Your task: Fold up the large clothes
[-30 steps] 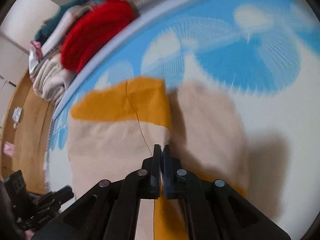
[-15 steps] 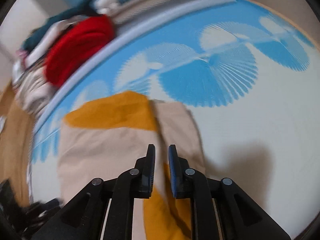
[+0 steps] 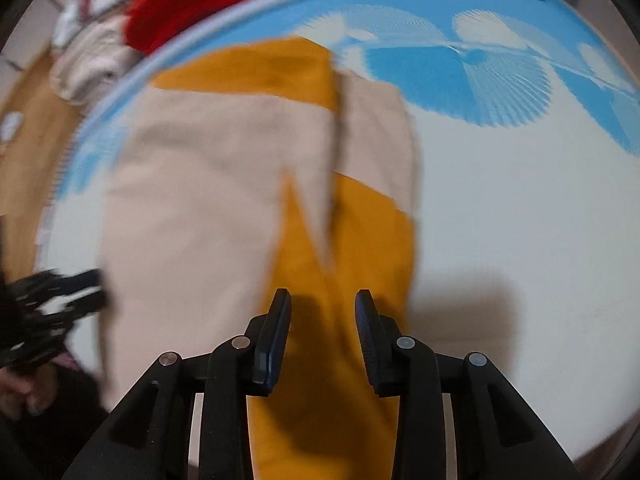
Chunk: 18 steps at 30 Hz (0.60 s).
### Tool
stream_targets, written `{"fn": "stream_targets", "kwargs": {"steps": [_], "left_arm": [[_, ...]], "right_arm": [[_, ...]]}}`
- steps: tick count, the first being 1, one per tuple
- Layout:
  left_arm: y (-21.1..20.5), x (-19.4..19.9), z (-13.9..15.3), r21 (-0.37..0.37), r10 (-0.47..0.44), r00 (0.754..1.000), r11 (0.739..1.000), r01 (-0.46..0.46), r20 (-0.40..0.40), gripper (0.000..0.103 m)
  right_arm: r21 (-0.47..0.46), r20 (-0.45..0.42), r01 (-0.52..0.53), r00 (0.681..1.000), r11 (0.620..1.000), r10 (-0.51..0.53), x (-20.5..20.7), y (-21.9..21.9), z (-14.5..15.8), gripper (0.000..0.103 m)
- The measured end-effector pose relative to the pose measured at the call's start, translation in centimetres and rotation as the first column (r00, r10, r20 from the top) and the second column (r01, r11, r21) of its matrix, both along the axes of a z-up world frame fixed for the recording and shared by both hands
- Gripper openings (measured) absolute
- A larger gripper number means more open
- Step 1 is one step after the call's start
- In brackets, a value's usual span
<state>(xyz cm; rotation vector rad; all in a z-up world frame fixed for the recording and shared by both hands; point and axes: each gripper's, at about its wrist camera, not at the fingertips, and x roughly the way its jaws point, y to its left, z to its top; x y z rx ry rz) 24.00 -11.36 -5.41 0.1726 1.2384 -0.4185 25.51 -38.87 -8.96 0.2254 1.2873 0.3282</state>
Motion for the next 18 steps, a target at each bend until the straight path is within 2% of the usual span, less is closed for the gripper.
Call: {"fn": "stream_targets", "kwargs": {"steps": [1, 4, 6, 8, 10, 11, 12, 13, 14, 15, 16, 18], "left_arm": [[0.1, -0.1, 0.1, -0.004, -0.006, 1.0, 1.0, 0.006, 0.0, 0.03], [0.0, -1.0, 0.5, -0.022, -0.057, 0.998, 0.998, 0.056, -0.01, 0.03], [-0.5, -1.8, 0.2, -0.031, -0.119, 0.992, 0.992, 0.118, -0.035, 0.031], [-1.2, -3.1, -1.0, 0.027, -0.197, 0.978, 0.98, 0.199, -0.066, 0.045], [-1.4, -3.6, -1.5, 0.083, -0.233, 0.97, 0.968, 0.238, -0.064, 0.05], [-0.9, -3.2, -1.2, 0.051, -0.212, 0.975, 0.975, 0.216, -0.069, 0.051], [0.0, -2.5, -0.6, -0.007, -0.165, 0.984, 0.986, 0.165, -0.073, 0.052], [0.8, -1.8, -0.2, -0.04, -0.121, 0.99, 0.992, 0.118, -0.07, 0.054], [1.9, -0.9, 0.2, -0.074, -0.056, 0.996, 0.996, 0.051, -0.063, 0.06], [3.0, -0.1, 0.4, -0.104, 0.012, 0.998, 0.994, -0.019, -0.064, 0.065], [4.4, 0.9, 0.3, -0.139, 0.092, 0.993, 0.985, -0.102, -0.078, 0.074], [6.6, 2.5, -0.5, -0.186, 0.217, 0.966, 0.953, -0.241, -0.137, 0.076]], "right_arm": [[-0.006, -0.019, -0.027, 0.999, 1.0, 0.027, -0.3, 0.5, -0.4, 0.035], [-0.107, -0.12, -0.097, 0.989, 0.989, 0.084, -0.8, 1.3, -3.3, 0.036], [-0.095, -0.136, -0.085, 0.988, 0.992, 0.072, -0.7, 1.0, -3.8, 0.036], [-0.066, -0.142, -0.055, 0.989, 0.996, 0.046, -0.6, 0.6, -3.7, 0.036], [-0.046, -0.142, -0.035, 0.989, 0.998, 0.028, -0.4, 0.4, -3.5, 0.037], [-0.021, -0.139, -0.015, 0.99, 1.0, 0.012, -0.2, 0.2, -3.4, 0.038], [0.003, -0.14, 0.003, 0.99, 1.0, -0.003, 0.0, -0.1, -3.1, 0.043], [0.035, -0.15, 0.035, 0.988, 0.999, -0.029, 0.2, -0.6, -3.1, 0.053], [0.047, -0.158, 0.073, 0.985, 0.996, -0.064, 0.5, -1.1, -3.2, 0.058], [0.048, -0.161, 0.094, 0.983, 0.994, -0.085, 0.8, -1.7, -3.4, 0.069], [0.024, -0.161, 0.121, 0.98, 0.992, -0.116, 1.1, -2.1, -3.5, 0.074], [-0.004, -0.16, 0.145, 0.976, 0.989, -0.144, 1.9, -2.5, -3.8, 0.075]]}}
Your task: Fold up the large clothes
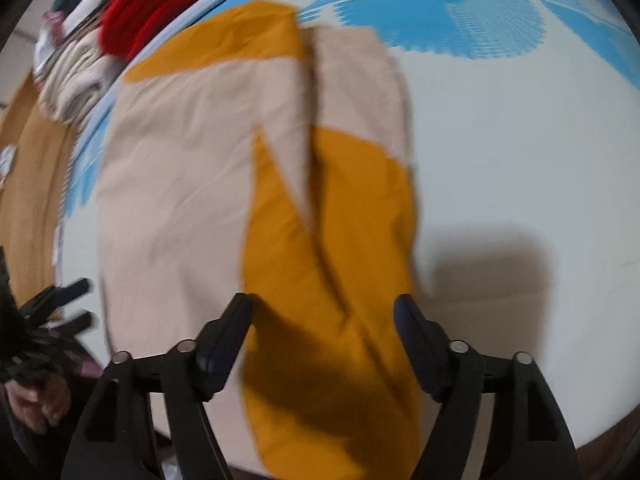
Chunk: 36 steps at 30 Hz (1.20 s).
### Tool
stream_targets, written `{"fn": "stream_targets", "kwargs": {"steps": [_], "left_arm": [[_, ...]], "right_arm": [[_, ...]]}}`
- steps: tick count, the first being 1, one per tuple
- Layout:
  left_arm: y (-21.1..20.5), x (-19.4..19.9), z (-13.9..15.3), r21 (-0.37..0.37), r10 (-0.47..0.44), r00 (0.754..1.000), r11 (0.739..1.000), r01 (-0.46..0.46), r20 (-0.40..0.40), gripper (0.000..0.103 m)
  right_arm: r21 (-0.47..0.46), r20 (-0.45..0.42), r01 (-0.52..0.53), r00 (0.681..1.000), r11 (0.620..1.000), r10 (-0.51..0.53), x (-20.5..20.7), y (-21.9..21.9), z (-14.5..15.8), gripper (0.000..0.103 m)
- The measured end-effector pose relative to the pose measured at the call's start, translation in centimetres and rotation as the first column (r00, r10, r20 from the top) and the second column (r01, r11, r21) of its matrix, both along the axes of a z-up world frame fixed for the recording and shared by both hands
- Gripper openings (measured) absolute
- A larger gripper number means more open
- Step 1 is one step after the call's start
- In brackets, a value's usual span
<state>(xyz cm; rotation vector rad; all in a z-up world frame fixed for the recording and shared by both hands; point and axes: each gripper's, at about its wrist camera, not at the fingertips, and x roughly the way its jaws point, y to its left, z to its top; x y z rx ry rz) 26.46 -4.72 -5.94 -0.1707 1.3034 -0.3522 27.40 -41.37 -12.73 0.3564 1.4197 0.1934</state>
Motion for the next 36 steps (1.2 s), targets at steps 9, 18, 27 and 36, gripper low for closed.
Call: {"fn": "stream_targets", "kwargs": {"steps": [9, 18, 27, 36], "left_arm": [[3.9, 4.1, -8.2, -0.309, 0.203, 0.926, 0.901, -0.304, -0.318, 0.083], [2.1, 8.9, -7.2, -0.346, 0.174, 0.972, 0.912, -0.219, -0.157, 0.067], [6.1, 13.9, 0.3, -0.327, 0.199, 0.977, 0.931, -0.164, 0.078, 0.055], [15.1, 16.3, -1.8, -0.179, 0.377, 0.926, 0.91, -0.374, -0.019, 0.062]], "right_arm": [[0.084, -0.091, 0.079, 0.993, 0.993, -0.071, 1.4, 0.0, -2.7, 0.08], [0.187, -0.064, 0.122, 0.992, 0.975, -0.112, 2.3, 0.6, -2.6, 0.033], [0.258, 0.092, 0.137, 0.982, 0.956, -0.165, 7.5, 5.1, -0.6, 0.017], [0.077, 0.202, 0.017, 0.979, 0.997, -0.032, 12.8, 11.5, 1.0, 0.03]]}}
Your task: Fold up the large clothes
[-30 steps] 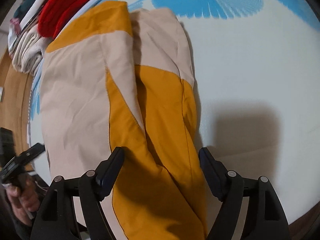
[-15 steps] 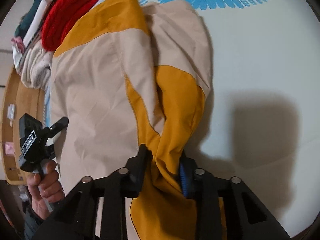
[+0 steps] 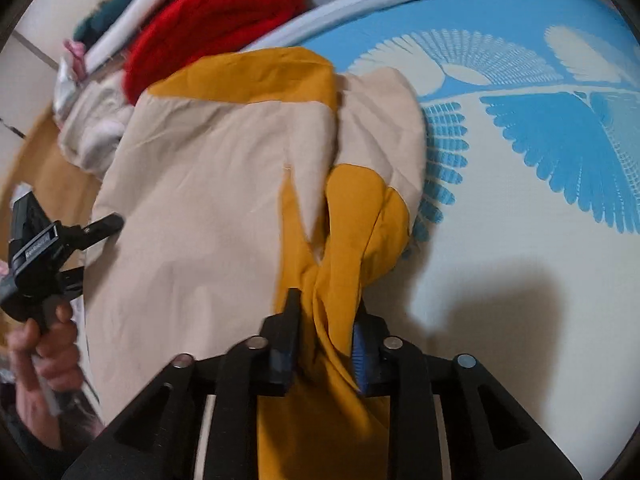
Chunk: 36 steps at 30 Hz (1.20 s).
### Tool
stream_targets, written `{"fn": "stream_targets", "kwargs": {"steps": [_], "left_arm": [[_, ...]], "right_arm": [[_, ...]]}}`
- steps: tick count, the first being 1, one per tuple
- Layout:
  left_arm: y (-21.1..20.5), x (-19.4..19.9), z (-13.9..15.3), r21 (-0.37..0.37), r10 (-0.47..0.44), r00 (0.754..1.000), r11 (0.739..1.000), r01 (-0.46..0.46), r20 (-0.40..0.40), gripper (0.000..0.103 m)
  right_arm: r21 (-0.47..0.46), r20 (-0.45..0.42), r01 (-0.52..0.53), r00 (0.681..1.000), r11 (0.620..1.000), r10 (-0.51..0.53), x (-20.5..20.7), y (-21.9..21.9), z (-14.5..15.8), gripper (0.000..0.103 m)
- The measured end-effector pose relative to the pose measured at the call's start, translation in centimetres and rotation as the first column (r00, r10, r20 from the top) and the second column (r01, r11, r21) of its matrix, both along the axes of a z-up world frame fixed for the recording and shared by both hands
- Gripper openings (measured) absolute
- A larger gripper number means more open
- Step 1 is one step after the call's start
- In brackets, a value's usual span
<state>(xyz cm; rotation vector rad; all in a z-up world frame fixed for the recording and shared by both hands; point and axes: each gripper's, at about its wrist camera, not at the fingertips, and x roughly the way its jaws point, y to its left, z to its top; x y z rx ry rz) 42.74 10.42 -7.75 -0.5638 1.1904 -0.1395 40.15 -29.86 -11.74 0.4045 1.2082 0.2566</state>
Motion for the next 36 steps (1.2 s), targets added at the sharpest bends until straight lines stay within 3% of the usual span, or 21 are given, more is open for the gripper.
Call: {"fn": "stream_targets", "kwargs": {"steps": [2, 4, 8, 11, 15, 18, 20, 24, 27, 29, 30, 32, 35, 36], "left_arm": [[1.6, -0.9, 0.8, -0.012, -0.018, 1.0, 1.0, 0.018, -0.012, 0.068], [1.3, -2.6, 0.6, -0.031, -0.098, 0.992, 0.995, 0.096, -0.076, 0.076], [-1.2, -5.6, -2.6, -0.086, -0.255, 0.943, 0.967, 0.242, -0.216, 0.077], [-1.8, -7.5, -4.9, -0.221, -0.229, 0.947, 0.959, 0.178, -0.226, 0.071], [-3.1, -8.6, -4.0, -0.219, -0.174, 0.966, 0.967, 0.13, -0.193, 0.071], [-3.8, -9.4, -3.8, -0.203, -0.204, 0.958, 0.966, 0.162, -0.203, 0.072], [-2.5, -10.7, -3.8, -0.198, -0.193, 0.952, 0.969, 0.148, -0.236, 0.076], [-3.0, -12.6, -2.6, 0.003, -0.271, 0.933, 0.96, 0.28, -0.235, 0.083], [-3.8, -15.6, -0.1, 0.176, -0.252, 0.943, 0.94, 0.292, -0.217, 0.082], [-5.0, -17.8, 2.0, 0.349, -0.244, 0.951, 0.889, 0.297, -0.188, 0.08], [-5.7, -19.5, 3.6, 0.462, -0.241, 0.96, 0.842, 0.279, -0.141, 0.081], [-6.8, -22.8, 6.5, 0.572, -0.219, 0.975, 0.797, 0.194, -0.026, 0.089], [-6.3, -29.0, 10.0, 0.586, -0.158, 0.976, 0.809, 0.039, 0.152, 0.102], [-6.5, -31.3, 11.1, 0.579, -0.149, 0.965, 0.815, -0.003, 0.215, 0.102]], "right_arm": [[-0.003, -0.009, -0.005, 1.0, 1.0, 0.005, -0.5, -0.2, 0.6, 0.04], [0.012, -0.033, -0.018, 0.999, 1.0, 0.018, -1.5, -1.1, 1.0, 0.048], [0.027, -0.154, -0.066, 0.986, 0.997, 0.07, -3.5, -2.1, -0.6, 0.057], [0.034, -0.232, -0.07, 0.97, 0.997, 0.076, -5.2, -2.9, -1.9, 0.06], [0.015, -0.201, -0.03, 0.979, 0.999, 0.033, -6.3, -3.7, -0.9, 0.059], [0.014, -0.135, -0.052, 0.989, 0.999, 0.053, -7.1, -3.5, 1.0, 0.059], [-0.015, -0.163, -0.082, 0.984, 0.997, 0.078, -7.6, -3.2, 0.6, 0.059], [-0.184, -0.312, -0.158, 0.945, 0.97, 0.095, -9.2, -3.2, -2.5, 0.06], [-0.225, -0.309, -0.128, 0.95, 0.966, 0.054, -10.2, -3.8, -1.6, 0.06], [-0.324, -0.219, -0.123, 0.974, 0.938, 0.052, -11.3, -3.2, 1.1, 0.06], [-0.382, -0.144, -0.104, 0.988, 0.918, 0.052, -12.1, -2.8, 3.0, 0.06], [-0.425, 0.002, -0.043, 0.999, 0.904, 0.049, -14.0, -2.1, 6.7, 0.06], [-0.367, 0.257, 0.065, 0.966, 0.928, 0.034, -18.8, -0.6, 13.2, 0.065], [-0.362, 0.315, 0.087, 0.948, 0.928, 0.034, -20.2, 0.2, 14.7, 0.074]]}}
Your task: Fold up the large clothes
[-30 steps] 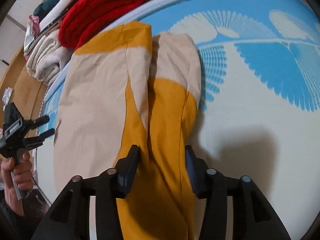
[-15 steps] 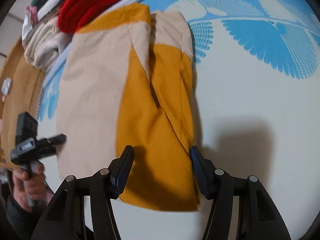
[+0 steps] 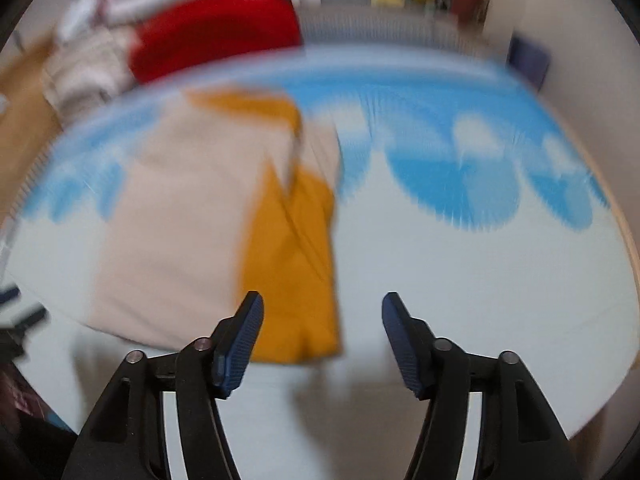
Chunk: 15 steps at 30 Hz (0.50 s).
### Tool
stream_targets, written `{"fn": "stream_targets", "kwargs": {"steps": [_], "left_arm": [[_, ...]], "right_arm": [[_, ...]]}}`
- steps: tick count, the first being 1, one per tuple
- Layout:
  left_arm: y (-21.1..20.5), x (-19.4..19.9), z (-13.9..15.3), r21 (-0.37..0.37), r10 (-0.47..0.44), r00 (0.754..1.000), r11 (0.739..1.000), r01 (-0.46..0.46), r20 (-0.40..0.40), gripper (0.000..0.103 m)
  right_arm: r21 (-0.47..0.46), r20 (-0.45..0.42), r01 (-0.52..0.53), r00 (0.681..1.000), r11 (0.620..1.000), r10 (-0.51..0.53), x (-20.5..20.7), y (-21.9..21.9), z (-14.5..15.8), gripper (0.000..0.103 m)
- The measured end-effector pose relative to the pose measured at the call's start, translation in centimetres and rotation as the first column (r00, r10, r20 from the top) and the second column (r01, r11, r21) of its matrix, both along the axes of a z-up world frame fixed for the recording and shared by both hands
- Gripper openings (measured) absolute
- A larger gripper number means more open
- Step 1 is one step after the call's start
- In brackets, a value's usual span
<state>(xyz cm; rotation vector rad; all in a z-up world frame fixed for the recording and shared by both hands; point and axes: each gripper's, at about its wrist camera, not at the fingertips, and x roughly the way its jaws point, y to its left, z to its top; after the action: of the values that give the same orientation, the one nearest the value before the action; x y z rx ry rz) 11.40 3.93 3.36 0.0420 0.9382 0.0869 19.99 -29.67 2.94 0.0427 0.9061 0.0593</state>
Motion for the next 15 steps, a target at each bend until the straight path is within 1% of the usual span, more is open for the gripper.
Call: {"fn": "stream_targets", "kwargs": {"steps": [1, 2, 3, 5, 7, 9, 10, 12, 15], "left_arm": [[-0.8, -1.7, 0.6, -0.003, 0.003, 0.999, 1.0, -0.003, 0.046, 0.102], [-1.3, -2.3, 1.0, -0.006, 0.005, 0.997, 1.0, -0.005, 0.071, 0.102], [-1.8, -4.2, 1.4, -0.017, 0.003, 0.995, 1.0, -0.001, 0.102, 0.102], [-2.6, -6.8, 1.8, -0.042, 0.01, 0.991, 0.999, -0.005, 0.136, 0.102], [-2.9, -7.7, 1.9, -0.054, 0.021, 0.987, 0.998, -0.013, 0.158, 0.102], [-3.4, -9.5, 1.6, -0.064, 0.031, 0.987, 0.998, -0.021, 0.158, 0.102], [-4.3, -9.1, 1.3, -0.073, 0.033, 0.987, 0.997, -0.022, 0.155, 0.102], [-4.5, -9.9, 1.0, -0.103, 0.043, 0.987, 0.994, -0.027, 0.152, 0.102], [-4.8, -11.6, 1.1, -0.106, 0.047, 0.987, 0.994, -0.031, 0.153, 0.102]], "right_arm": [[-0.006, 0.082, 0.004, 0.997, 1.0, -0.003, -2.7, 0.6, 1.7, 0.088], [-0.012, 0.12, 0.009, 0.993, 1.0, -0.007, -3.7, 1.9, 2.6, 0.093], [-0.017, 0.157, 0.012, 0.988, 1.0, -0.009, -4.9, 2.6, 3.4, 0.098], [-0.015, 0.194, 0.01, 0.981, 1.0, -0.007, -8.8, 3.4, 4.2, 0.098], [0.009, 0.2, 0.016, 0.98, 1.0, -0.017, -11.8, 4.0, 4.6, 0.098], [0.001, 0.2, 0.022, 0.98, 1.0, -0.022, -14.5, 5.2, 4.6, 0.098], [-0.007, 0.198, 0.032, 0.98, 0.999, -0.03, -15.5, 5.6, 4.5, 0.098], [-0.018, 0.19, 0.036, 0.981, 0.999, -0.032, -17.4, 6.1, 4.2, 0.098], [-0.028, 0.163, 0.039, 0.986, 0.999, -0.034, -19.5, 6.2, 3.7, 0.098]]}}
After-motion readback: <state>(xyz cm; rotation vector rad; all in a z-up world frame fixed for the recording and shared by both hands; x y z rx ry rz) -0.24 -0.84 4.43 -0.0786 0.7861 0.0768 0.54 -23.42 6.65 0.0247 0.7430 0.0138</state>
